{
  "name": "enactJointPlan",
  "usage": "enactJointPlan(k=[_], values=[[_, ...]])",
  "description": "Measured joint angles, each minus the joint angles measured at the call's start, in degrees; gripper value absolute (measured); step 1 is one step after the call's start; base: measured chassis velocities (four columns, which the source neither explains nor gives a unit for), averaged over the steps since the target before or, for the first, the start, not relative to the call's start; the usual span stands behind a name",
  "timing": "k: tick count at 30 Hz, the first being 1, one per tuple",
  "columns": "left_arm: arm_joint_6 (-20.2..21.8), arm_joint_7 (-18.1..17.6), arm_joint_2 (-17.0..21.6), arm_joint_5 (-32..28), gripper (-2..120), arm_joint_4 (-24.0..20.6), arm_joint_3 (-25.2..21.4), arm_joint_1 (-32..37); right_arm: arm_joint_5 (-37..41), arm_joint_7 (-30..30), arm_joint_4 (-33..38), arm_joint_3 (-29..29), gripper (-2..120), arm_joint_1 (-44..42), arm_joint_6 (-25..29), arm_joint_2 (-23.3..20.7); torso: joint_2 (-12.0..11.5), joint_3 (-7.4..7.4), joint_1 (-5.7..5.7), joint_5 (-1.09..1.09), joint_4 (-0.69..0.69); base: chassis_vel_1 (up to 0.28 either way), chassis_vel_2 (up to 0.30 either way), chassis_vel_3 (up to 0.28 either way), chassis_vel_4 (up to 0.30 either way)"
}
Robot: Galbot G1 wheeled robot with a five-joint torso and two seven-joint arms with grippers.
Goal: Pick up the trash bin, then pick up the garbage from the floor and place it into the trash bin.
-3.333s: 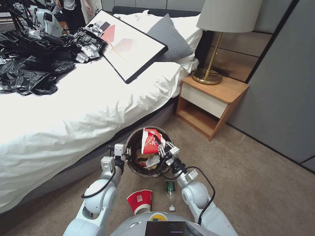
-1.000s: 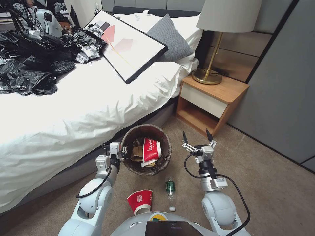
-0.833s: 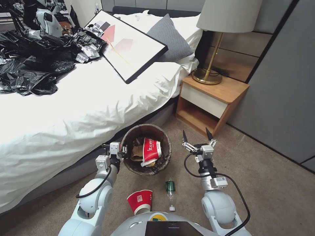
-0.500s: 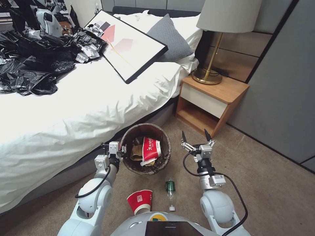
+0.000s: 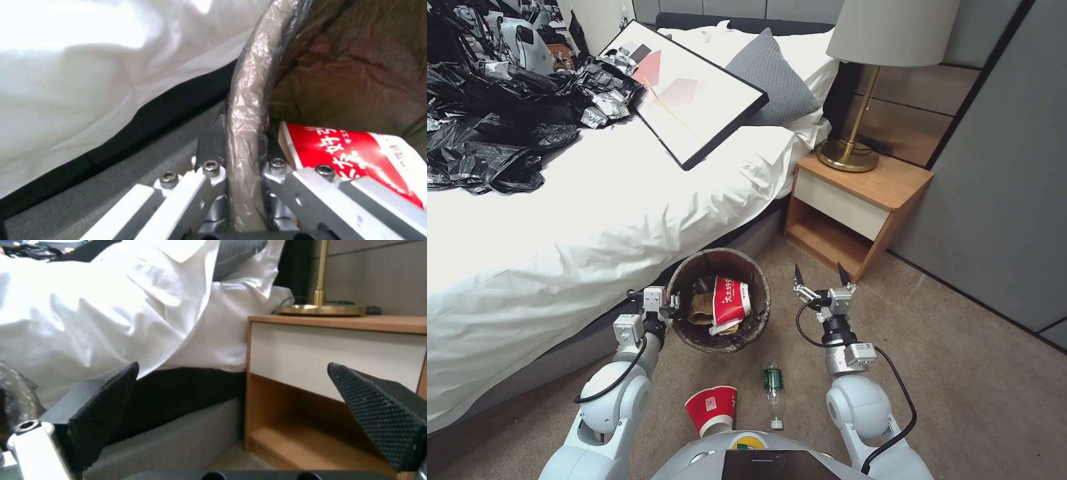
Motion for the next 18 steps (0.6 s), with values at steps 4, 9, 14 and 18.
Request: enactJointPlan(k=[4, 9, 14, 18], values=[[0.00, 0.00, -0.02, 0.00, 3, 0.14, 0.10, -0.05, -0.50, -0.51, 0.35, 0.27, 100, -0.21, 0.40, 0.01, 0.00, 0.00, 0.00, 0.00, 0.00, 0.000, 0.000, 0.000, 0.000], [0.01, 0.00, -0.06, 0.00, 3, 0.18, 0.20, -0.10, -0.65, -0.70, 0.57, 0.23, 100, -0.23, 0.67, 0.21, 0.00, 0.00, 0.00, 0.00, 0.00, 0.000, 0.000, 0.000, 0.000], [0.01, 0.00, -0.08, 0.00, 3, 0.18, 0.22, -0.11, -0.69, -0.77, 0.48, 0.23, 100, -0.22, 1.02, 0.31, 0.00, 0.00, 0.00, 0.00, 0.00, 0.010, -0.006, -0.009, 0.012], [0.01, 0.00, -0.08, 0.00, 3, 0.24, 0.27, -0.11, -0.70, -0.88, 0.43, 0.28, 100, -0.27, 1.31, 0.27, 0.00, 0.00, 0.00, 0.00, 0.00, 0.110, -0.105, -0.113, 0.109]])
